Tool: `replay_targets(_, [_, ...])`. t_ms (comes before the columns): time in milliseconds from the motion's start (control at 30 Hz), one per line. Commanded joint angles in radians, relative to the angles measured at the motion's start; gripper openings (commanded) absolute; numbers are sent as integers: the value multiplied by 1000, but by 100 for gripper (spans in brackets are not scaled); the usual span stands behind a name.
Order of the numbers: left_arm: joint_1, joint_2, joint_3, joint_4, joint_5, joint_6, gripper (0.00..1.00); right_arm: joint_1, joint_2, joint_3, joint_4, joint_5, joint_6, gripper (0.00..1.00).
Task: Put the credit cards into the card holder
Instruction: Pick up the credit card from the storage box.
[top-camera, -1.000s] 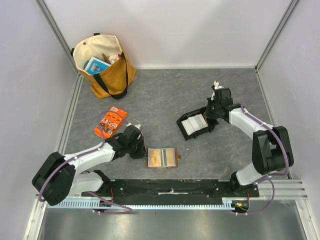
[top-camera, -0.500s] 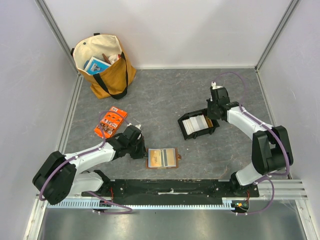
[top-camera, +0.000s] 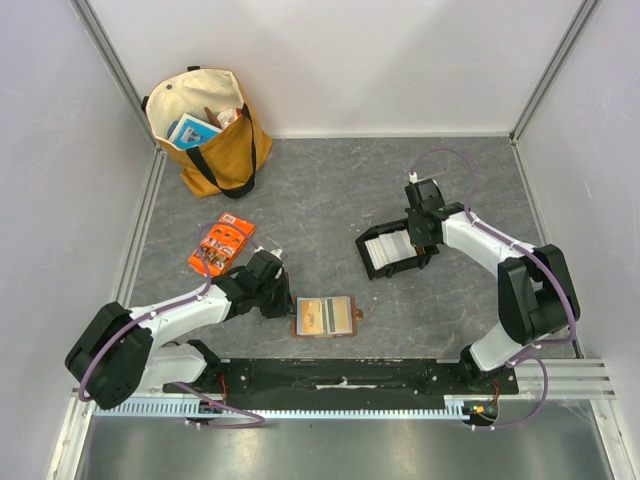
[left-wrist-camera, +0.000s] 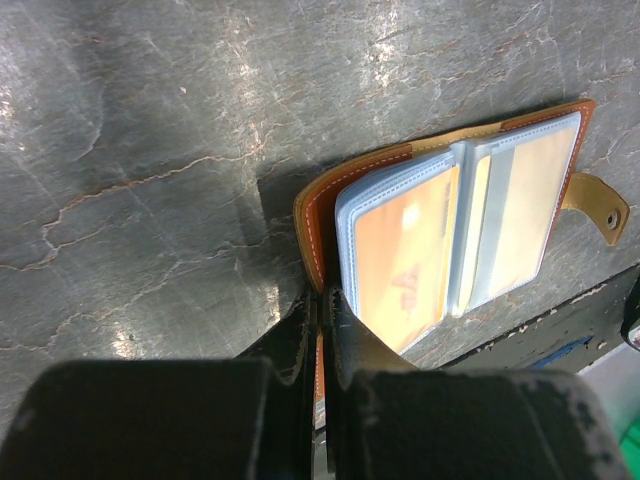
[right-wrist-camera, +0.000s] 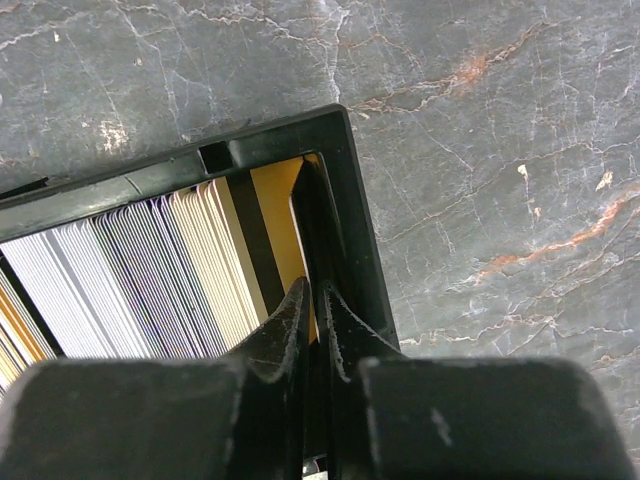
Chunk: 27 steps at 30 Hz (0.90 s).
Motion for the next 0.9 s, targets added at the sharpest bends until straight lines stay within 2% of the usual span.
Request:
replay_targets(0, [0, 1, 12, 29, 11, 10, 2, 2, 3, 47, -18, 32, -14, 5])
replay_targets(67, [-2, -2, 12, 29, 13, 10, 2, 0, -6, 61, -20, 22, -21, 0])
replay_targets(467, [0, -8, 12, 23, 10, 7, 2, 2, -232, 119, -54, -107, 1, 0])
replay_targets(667, [0, 1, 15, 26, 18, 10, 2, 2, -287, 99, -116, -109, 12, 0])
replay_targets(867, [-2, -5, 21, 19, 11, 8, 2, 17, -413, 23, -140, -335, 45, 0])
